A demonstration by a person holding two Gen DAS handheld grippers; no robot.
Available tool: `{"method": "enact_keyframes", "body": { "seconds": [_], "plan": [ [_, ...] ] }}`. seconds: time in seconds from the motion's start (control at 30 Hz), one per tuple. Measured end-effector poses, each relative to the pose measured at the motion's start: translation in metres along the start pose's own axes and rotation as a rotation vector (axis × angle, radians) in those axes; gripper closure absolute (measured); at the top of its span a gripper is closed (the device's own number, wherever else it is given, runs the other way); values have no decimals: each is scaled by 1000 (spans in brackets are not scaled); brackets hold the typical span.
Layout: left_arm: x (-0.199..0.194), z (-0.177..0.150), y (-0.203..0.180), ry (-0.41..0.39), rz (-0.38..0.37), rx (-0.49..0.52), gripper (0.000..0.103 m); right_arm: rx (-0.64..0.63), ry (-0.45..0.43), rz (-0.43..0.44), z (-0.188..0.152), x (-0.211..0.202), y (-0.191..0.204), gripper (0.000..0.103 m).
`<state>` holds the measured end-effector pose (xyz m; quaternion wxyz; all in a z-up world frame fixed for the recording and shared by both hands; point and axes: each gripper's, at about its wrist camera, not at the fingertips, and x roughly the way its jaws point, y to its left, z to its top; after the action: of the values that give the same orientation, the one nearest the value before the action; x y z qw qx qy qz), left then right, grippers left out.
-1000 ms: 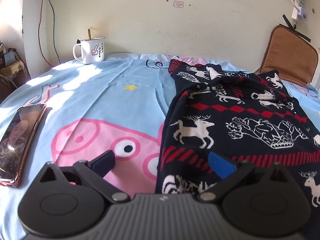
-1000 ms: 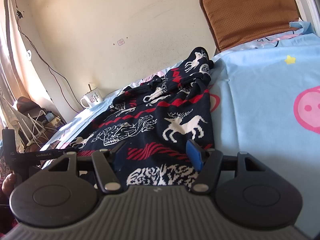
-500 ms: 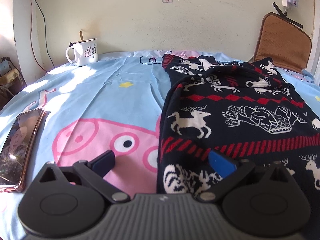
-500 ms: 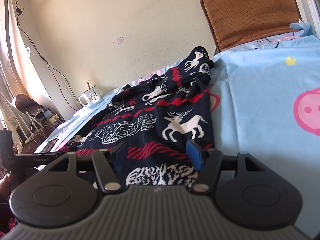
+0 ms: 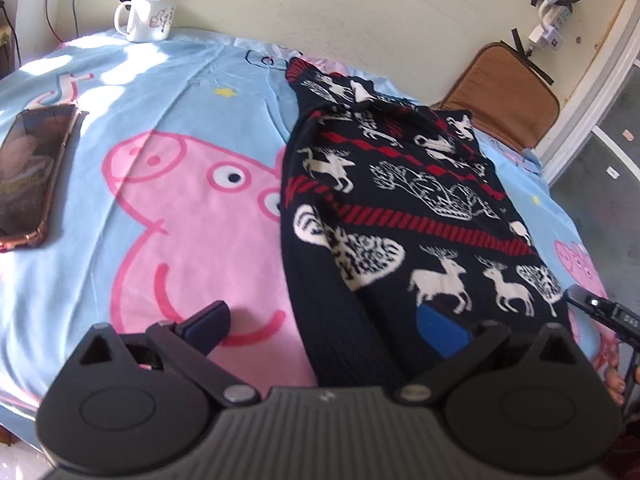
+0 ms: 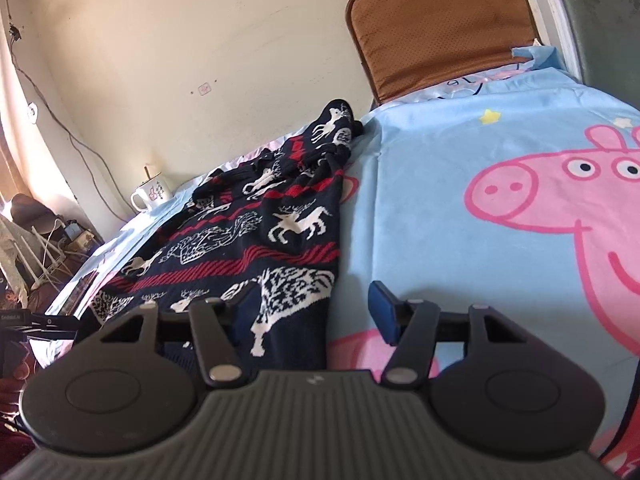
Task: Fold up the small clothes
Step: 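Grasp the sweater hem with both grippers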
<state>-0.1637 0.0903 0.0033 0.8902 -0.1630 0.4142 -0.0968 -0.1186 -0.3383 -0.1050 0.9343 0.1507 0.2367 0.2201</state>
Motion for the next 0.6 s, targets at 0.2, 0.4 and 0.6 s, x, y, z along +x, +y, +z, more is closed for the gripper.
{"method": "enact_keyframes", "body": {
  "seconds": [0.2, 0.4, 0.6],
  "plan": [
    [-2, -12, -23, 50, -42, 56, 13, -39, 39, 20, -15, 1, 12, 63],
    [-2, -13, -28, 47, 4, 85, 25, 12, 14, 11, -19, -2, 7, 87],
    [-7, -5, -14, 72, 64, 49, 84, 12, 35, 14, -18, -9, 2, 83]
  ]
}}
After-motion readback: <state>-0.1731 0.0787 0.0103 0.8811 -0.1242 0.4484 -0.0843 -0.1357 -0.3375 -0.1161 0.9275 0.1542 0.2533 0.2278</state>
